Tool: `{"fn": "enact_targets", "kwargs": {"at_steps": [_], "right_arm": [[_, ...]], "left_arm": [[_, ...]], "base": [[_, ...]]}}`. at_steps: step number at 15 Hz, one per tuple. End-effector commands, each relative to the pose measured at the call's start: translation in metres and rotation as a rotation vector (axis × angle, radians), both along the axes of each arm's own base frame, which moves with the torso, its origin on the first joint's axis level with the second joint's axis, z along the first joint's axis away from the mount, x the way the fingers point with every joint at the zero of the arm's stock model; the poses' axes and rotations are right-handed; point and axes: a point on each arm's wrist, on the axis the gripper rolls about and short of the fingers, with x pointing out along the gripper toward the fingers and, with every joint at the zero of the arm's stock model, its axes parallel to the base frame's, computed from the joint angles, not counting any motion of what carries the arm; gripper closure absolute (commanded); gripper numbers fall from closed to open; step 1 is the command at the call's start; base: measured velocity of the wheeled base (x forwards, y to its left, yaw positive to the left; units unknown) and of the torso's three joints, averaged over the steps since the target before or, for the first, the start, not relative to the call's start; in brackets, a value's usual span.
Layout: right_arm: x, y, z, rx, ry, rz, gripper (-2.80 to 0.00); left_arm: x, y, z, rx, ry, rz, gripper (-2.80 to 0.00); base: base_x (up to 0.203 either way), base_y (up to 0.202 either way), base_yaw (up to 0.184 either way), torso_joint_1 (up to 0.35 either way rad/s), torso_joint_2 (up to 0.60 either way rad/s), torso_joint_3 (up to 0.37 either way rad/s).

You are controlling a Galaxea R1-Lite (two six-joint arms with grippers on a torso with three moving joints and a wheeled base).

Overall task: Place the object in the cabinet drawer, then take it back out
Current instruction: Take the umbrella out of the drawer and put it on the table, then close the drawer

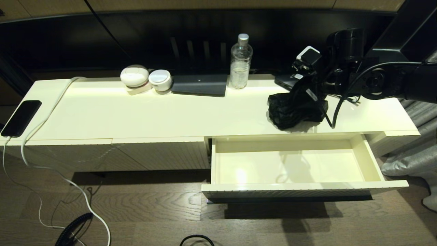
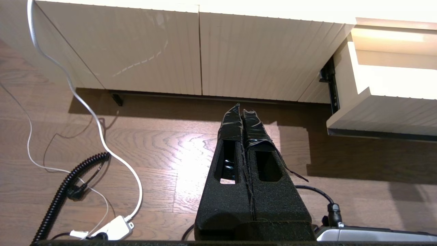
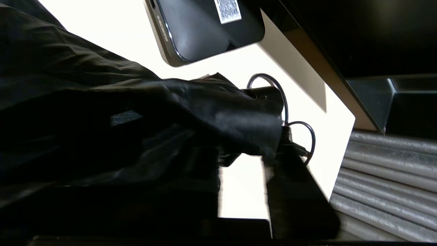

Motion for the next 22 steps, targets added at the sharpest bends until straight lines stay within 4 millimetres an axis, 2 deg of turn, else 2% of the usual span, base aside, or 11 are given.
{"fn": "enact_targets", "kwargs": {"at_steps": [1,8,11,13,15,16,22], "right_arm": [[-0.011,-0.001,0.007,-0.004,-0.003,0.001,-2.8],[-0.055,-0.004,0.051,0.025,-0.104,0.023,-2.8],[-0.077,-0.011,0.062,0.027,-0.117,0.025,-2.8],[-0.099,-0.017,0.056,0.013,-0.073,0.031,-2.8],[-0.12,-0.02,0.041,-0.006,-0.01,0.048,-2.8],[-0.131,-0.021,0.03,-0.016,0.03,0.059,0.0],[-0.189,-0.029,-0.075,-0.056,0.383,0.219,0.0]], "left_arm": [[0.0,0.0,0.0,-0.001,-0.001,0.001,0.0],[0.0,0.0,0.0,-0.001,-0.002,0.001,0.0],[0.0,0.0,0.0,-0.001,-0.002,0.001,0.0],[0.0,0.0,0.0,-0.001,-0.002,0.001,0.0],[0.0,0.0,0.0,-0.001,-0.002,0.001,0.0],[0.0,0.0,0.0,-0.001,-0.002,0.001,0.0],[0.0,0.0,0.0,-0.001,-0.002,0.001,0.0]], "base": [[0.0,0.0,0.0,0.0,0.0,0.0],[0.0,0.0,0.0,0.0,0.0,0.0],[0.0,0.0,0.0,0.0,0.0,0.0],[0.0,0.0,0.0,0.0,0.0,0.0],[0.0,0.0,0.0,0.0,0.0,0.0],[0.0,0.0,0.0,0.0,0.0,0.0],[0.0,0.0,0.0,0.0,0.0,0.0]]}}
